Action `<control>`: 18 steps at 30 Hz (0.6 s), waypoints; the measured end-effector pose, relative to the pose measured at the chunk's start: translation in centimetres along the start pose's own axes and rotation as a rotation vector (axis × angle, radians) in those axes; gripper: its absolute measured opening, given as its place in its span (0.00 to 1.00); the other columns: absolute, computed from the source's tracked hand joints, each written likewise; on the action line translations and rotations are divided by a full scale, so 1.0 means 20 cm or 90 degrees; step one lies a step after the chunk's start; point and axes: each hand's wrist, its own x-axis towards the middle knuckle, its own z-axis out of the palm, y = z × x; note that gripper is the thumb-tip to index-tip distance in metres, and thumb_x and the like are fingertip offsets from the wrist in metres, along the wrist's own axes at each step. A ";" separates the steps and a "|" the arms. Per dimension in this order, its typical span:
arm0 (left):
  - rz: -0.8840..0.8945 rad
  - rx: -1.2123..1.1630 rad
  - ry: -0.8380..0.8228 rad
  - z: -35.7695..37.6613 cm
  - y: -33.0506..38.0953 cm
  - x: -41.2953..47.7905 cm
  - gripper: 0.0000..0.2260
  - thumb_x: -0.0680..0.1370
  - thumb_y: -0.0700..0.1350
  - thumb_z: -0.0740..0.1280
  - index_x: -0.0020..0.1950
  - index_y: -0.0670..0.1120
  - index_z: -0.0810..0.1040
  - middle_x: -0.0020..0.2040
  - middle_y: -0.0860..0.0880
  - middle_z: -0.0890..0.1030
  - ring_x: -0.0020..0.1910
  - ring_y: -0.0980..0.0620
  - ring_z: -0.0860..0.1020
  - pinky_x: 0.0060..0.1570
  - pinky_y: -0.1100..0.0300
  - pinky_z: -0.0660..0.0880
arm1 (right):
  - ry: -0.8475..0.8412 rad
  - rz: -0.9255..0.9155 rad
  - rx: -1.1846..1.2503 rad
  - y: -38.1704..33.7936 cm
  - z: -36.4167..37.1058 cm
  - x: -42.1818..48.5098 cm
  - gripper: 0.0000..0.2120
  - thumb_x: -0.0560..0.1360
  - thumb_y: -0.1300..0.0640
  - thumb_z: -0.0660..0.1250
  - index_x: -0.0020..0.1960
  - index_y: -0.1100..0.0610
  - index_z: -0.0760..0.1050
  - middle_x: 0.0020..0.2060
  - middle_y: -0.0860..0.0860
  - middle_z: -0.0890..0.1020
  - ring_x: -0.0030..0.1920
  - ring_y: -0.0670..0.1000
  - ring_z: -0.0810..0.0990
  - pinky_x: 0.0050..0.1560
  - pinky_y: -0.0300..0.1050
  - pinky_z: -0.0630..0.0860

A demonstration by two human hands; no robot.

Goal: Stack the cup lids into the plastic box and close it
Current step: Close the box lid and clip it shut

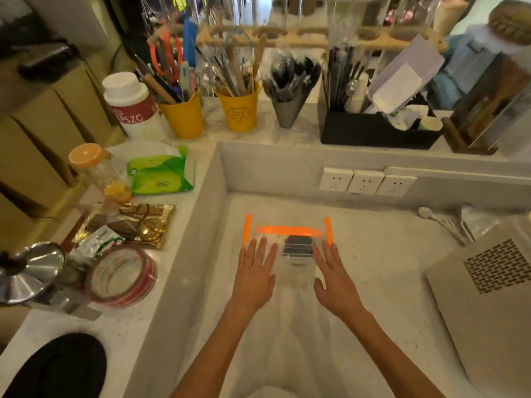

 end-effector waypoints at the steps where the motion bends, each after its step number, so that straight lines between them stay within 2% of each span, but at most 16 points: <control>1: -0.005 0.006 -0.007 -0.01 -0.05 0.09 0.32 0.81 0.51 0.58 0.82 0.50 0.45 0.83 0.43 0.44 0.81 0.39 0.44 0.79 0.43 0.41 | 0.000 0.004 -0.005 -0.01 0.00 0.10 0.39 0.75 0.61 0.61 0.80 0.49 0.45 0.78 0.46 0.40 0.78 0.51 0.36 0.68 0.41 0.62; 8: -0.013 -0.019 -0.045 -0.12 -0.33 0.53 0.34 0.80 0.46 0.59 0.82 0.51 0.44 0.83 0.45 0.41 0.81 0.42 0.39 0.78 0.46 0.39 | -0.012 0.028 -0.037 -0.12 0.02 0.58 0.40 0.75 0.62 0.61 0.80 0.51 0.44 0.80 0.51 0.41 0.79 0.54 0.36 0.71 0.47 0.66; 15: -0.020 -0.008 -0.073 -0.15 -0.36 0.62 0.36 0.79 0.43 0.59 0.82 0.50 0.42 0.82 0.45 0.40 0.81 0.41 0.38 0.78 0.45 0.38 | -0.022 0.021 -0.053 -0.12 -0.01 0.70 0.41 0.73 0.66 0.62 0.80 0.51 0.45 0.79 0.50 0.39 0.79 0.54 0.36 0.68 0.47 0.69; 18: -0.035 -0.025 -0.114 -0.23 -0.35 0.64 0.35 0.80 0.45 0.59 0.82 0.51 0.43 0.83 0.46 0.41 0.81 0.42 0.39 0.79 0.45 0.39 | -0.061 0.005 -0.027 -0.16 -0.08 0.71 0.41 0.75 0.64 0.63 0.80 0.53 0.44 0.80 0.52 0.41 0.79 0.56 0.40 0.74 0.52 0.61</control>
